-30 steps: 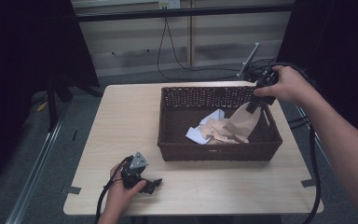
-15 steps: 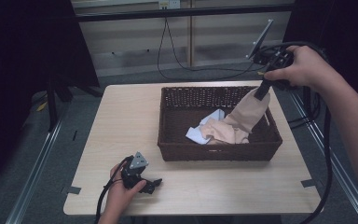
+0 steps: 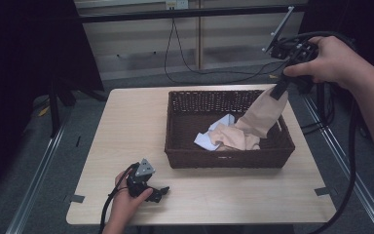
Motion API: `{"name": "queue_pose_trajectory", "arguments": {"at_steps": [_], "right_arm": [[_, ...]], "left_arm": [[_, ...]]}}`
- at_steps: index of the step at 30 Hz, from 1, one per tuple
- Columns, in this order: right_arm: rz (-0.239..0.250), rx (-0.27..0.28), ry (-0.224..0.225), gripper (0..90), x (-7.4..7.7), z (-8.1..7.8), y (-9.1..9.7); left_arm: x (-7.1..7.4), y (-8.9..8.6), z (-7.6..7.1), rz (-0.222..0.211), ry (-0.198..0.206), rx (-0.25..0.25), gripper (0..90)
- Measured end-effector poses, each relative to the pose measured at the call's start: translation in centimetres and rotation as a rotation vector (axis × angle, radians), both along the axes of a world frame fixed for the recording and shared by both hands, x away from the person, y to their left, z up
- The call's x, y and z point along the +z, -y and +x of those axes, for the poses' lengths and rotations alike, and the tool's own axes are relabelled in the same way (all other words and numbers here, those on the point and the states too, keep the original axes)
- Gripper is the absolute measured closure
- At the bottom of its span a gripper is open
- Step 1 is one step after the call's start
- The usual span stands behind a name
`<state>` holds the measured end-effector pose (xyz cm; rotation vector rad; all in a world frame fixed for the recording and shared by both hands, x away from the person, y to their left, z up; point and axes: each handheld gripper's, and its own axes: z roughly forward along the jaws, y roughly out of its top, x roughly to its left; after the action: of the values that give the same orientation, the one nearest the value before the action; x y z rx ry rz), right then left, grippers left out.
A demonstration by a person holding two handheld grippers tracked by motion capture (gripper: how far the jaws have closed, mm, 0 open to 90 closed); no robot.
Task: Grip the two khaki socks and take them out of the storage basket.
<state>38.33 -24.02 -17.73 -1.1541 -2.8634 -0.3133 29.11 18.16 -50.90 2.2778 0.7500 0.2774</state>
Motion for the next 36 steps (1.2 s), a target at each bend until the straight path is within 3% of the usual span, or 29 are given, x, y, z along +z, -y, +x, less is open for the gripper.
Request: {"name": "queue_pose_trajectory", "arguments": {"at_steps": [9, 17, 21, 31, 36], "right_arm": [[0.012, 0.034, 0.012, 87.0, 1.1, -1.9, 0.0], [0.058, 0.102, 0.016, 86.9, 1.9, -4.0, -0.5], [0.065, 0.133, -0.007, 86.9, 1.9, -4.9, -0.8], [0.078, 0.230, -0.069, 86.8, -1.1, -6.3, -2.4], [0.080, 0.263, -0.092, 86.6, -3.4, -6.7, -3.5]], "left_arm": [[0.0, 0.0, 0.0, 0.000, 0.000, 0.000, 0.0], [0.0, 0.0, 0.0, 0.000, 0.000, 0.000, 0.0], [0.0, 0.0, 0.0, 0.000, 0.000, 0.000, 0.0], [0.0, 0.0, 0.0, -0.005, 0.005, 0.004, 0.0], [0.0, 0.0, 0.0, -0.006, 0.005, 0.005, 0.0]]}}
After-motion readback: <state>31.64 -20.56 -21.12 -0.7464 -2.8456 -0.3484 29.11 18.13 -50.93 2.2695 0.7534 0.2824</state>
